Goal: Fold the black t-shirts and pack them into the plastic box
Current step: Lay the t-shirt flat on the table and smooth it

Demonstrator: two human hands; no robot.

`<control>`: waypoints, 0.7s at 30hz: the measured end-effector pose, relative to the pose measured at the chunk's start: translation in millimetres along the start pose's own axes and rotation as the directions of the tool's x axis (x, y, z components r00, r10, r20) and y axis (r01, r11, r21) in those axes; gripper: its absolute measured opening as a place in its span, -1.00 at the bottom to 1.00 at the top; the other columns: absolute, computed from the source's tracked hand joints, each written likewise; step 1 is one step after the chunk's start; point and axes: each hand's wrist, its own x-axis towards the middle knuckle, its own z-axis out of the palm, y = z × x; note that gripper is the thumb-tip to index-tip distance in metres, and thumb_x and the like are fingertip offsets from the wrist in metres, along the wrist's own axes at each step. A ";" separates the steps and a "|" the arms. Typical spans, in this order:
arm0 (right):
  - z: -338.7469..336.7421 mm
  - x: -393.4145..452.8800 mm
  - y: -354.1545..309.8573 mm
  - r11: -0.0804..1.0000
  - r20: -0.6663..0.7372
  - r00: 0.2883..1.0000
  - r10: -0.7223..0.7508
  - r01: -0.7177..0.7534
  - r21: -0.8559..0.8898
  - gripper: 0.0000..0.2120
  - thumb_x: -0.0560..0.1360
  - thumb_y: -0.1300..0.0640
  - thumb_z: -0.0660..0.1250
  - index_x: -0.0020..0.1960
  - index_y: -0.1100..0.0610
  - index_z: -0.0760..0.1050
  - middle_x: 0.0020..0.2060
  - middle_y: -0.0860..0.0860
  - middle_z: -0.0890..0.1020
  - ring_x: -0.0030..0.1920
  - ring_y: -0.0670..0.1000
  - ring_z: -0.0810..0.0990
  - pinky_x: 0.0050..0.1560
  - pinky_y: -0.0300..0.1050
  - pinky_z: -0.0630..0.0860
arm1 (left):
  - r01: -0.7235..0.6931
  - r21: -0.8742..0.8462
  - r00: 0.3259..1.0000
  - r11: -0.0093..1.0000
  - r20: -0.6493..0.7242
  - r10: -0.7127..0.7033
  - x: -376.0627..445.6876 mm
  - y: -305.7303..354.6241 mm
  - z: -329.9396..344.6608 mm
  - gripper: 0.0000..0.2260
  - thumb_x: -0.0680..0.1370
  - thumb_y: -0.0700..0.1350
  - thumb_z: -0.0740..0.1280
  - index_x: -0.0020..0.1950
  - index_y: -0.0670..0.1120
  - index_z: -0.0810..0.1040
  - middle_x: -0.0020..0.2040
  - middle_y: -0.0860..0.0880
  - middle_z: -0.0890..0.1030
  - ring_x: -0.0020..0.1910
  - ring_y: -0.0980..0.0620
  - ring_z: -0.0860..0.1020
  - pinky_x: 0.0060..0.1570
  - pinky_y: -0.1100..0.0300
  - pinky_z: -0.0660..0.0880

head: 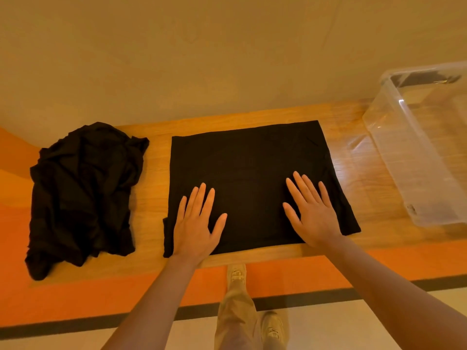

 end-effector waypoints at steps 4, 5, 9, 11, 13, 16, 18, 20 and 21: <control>-2.2 -32.5 32.8 0.999 -0.001 0.999 0.039 -0.039 0.009 -0.41 0.60 -0.23 -0.21 0.56 -0.03 -0.02 0.56 -0.06 0.00 0.55 -0.08 -0.15 0.53 0.04 -0.16 | 0.053 -0.008 0.999 0.999 0.014 -0.052 -35.1 -20.8 1.4 -0.38 0.59 0.29 -0.11 0.58 0.00 0.07 0.58 -0.02 0.04 0.56 0.03 -0.08 0.52 -0.02 -0.05; -1.7 -42.5 42.6 0.999 0.008 0.999 0.037 -0.037 0.001 -0.41 0.60 -0.24 -0.23 0.56 -0.03 -0.03 0.56 -0.06 0.00 0.55 -0.09 -0.16 0.53 0.03 -0.17 | 0.049 0.003 0.998 0.999 0.032 -0.050 -42.9 -26.8 2.1 -0.37 0.59 0.30 -0.13 0.58 0.01 0.04 0.59 0.00 0.01 0.56 0.05 -0.11 0.52 0.00 -0.08; -3.1 -71.4 70.3 1.000 0.030 0.999 0.022 -0.022 -0.010 -0.40 0.61 -0.22 -0.24 0.56 0.03 -0.03 0.56 -0.03 -0.01 0.55 -0.09 -0.16 0.53 0.02 -0.11 | 0.010 0.031 0.997 0.999 0.073 -0.012 -57.5 -40.5 0.6 -0.40 0.58 0.30 -0.19 0.57 0.06 -0.05 0.58 0.05 -0.09 0.55 0.11 -0.22 0.50 0.10 -0.24; -3.9 -76.9 75.2 1.000 0.033 0.999 -0.001 0.002 -0.025 -0.38 0.61 -0.22 -0.26 0.56 0.07 -0.02 0.56 -0.01 -0.01 0.55 -0.07 -0.16 0.53 0.04 -0.10 | -0.009 0.051 0.998 0.999 0.067 0.006 -61.2 -40.9 -1.0 -0.41 0.60 0.28 -0.19 0.57 0.04 -0.05 0.59 0.04 -0.07 0.55 0.10 -0.20 0.50 0.13 -0.27; -5.7 -79.8 76.1 0.999 0.025 0.999 -0.033 0.034 -0.040 -0.37 0.61 -0.23 -0.25 0.56 0.10 -0.01 0.56 0.01 0.00 0.55 -0.05 -0.13 0.53 0.07 -0.10 | -0.039 0.064 0.998 0.997 0.054 0.035 -68.4 -38.2 -3.9 -0.43 0.62 0.24 -0.14 0.58 0.01 -0.01 0.59 0.01 -0.02 0.56 0.08 -0.15 0.51 0.10 -0.22; -8.7 -87.9 76.8 0.991 0.041 0.991 -0.128 0.129 -0.043 -0.36 0.62 -0.24 -0.14 0.56 0.12 0.00 0.56 0.01 0.01 0.56 -0.03 -0.10 0.52 0.08 -0.09 | -0.147 0.037 0.987 0.988 0.078 0.143 -91.3 -35.2 -5.6 -0.42 0.62 0.24 -0.01 0.57 -0.01 0.08 0.59 0.02 0.04 0.57 0.05 -0.06 0.51 0.05 -0.10; -8.4 -96.5 79.3 0.976 0.074 0.977 -0.201 0.206 -0.074 -0.33 0.60 -0.26 -0.10 0.56 0.12 0.01 0.56 0.02 0.04 0.56 -0.02 -0.06 0.51 0.04 -0.06 | -0.176 0.068 0.978 0.982 0.126 0.166 -108.8 -38.2 -4.2 -0.39 0.59 0.26 0.05 0.57 -0.01 0.11 0.58 0.01 0.05 0.56 0.04 -0.03 0.51 0.09 -0.10; -5.8 -105.2 84.5 0.962 0.072 0.968 -0.240 0.247 -0.117 -0.38 0.61 -0.18 -0.06 0.56 0.12 0.00 0.55 0.07 0.11 0.55 0.00 -0.04 0.51 -0.01 -0.04 | -0.167 0.128 0.980 0.978 0.132 0.150 -120.4 -45.8 -1.5 -0.42 0.59 0.17 0.14 0.55 -0.05 0.19 0.57 -0.04 0.10 0.55 -0.01 0.05 0.51 0.13 -0.11; -4.6 -108.6 87.9 0.958 0.044 0.966 -0.254 0.257 -0.129 -0.42 0.61 -0.06 0.05 0.55 0.13 0.01 0.53 0.09 0.16 0.55 0.01 -0.03 0.51 -0.02 -0.02 | -0.166 0.156 0.983 0.974 0.110 0.150 -123.8 -50.3 0.3 -0.46 0.59 0.06 0.24 0.53 -0.09 0.24 0.55 -0.07 0.15 0.53 -0.04 0.12 0.50 0.13 -0.10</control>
